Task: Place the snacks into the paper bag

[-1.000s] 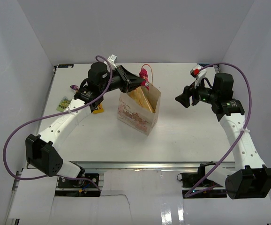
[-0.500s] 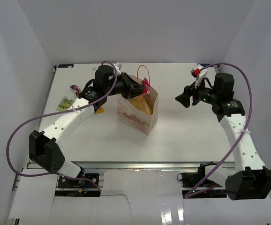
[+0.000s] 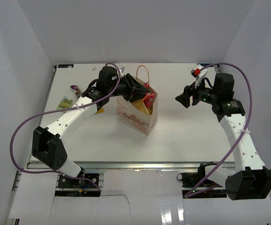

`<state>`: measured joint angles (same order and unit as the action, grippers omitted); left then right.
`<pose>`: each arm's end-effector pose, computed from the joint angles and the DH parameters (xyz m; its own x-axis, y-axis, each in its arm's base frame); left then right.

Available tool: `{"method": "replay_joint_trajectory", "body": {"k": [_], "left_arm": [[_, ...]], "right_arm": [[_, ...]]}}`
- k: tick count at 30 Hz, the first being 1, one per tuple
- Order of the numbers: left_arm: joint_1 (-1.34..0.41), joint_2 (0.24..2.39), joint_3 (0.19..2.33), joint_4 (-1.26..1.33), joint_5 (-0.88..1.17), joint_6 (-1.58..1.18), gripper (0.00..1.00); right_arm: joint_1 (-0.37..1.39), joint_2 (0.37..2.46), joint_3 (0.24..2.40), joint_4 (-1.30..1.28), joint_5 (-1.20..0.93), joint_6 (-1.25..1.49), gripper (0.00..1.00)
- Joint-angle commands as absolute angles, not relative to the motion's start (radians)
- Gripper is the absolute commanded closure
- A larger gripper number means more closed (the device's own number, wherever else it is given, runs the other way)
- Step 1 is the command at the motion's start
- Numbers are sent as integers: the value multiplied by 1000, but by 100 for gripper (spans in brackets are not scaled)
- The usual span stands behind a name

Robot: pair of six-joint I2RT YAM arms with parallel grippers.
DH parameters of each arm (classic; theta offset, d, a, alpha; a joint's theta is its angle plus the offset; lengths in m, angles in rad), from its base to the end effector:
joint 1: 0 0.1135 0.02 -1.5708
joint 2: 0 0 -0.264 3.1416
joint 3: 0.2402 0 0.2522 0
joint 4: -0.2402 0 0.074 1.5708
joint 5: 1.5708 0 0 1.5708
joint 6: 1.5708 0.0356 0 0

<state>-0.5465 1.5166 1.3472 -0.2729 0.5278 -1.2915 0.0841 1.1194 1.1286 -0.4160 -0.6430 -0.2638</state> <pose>0.2914 -0.1982 0.3501 -0.9062 -0.4208 -0.0419 -0.1205 0.3521 -0.9282 0.2407 0.0417 0.3728 -0.2200 -0.2280 -0.9485 -0.6974 0.7166 -0.0104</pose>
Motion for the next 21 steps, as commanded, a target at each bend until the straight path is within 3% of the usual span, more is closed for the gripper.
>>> {"method": "replay_joint_trajectory", "body": {"k": [1,2,6,17,21], "left_arm": [[-554,1514,1385,-287,557,-1276,50],[-554,1516,1390,-287,558,-1270,42],[-554,1525,1420,-282,563,-1256,29],[-506,1562,1646,-282,578,-1088,28],[-459,1510,1635,-282,580,-1028,28]], "right_arm": [[77,1114,1132,-371,-652,-250,31],[77,1114,1134,-371,-652,-252,31],[77,1118,1134,-368,-653,-249,31],[77,1117,1146,-374,-689,-302,30],[77,1112,1172,-400,-803,-389,30]]}}
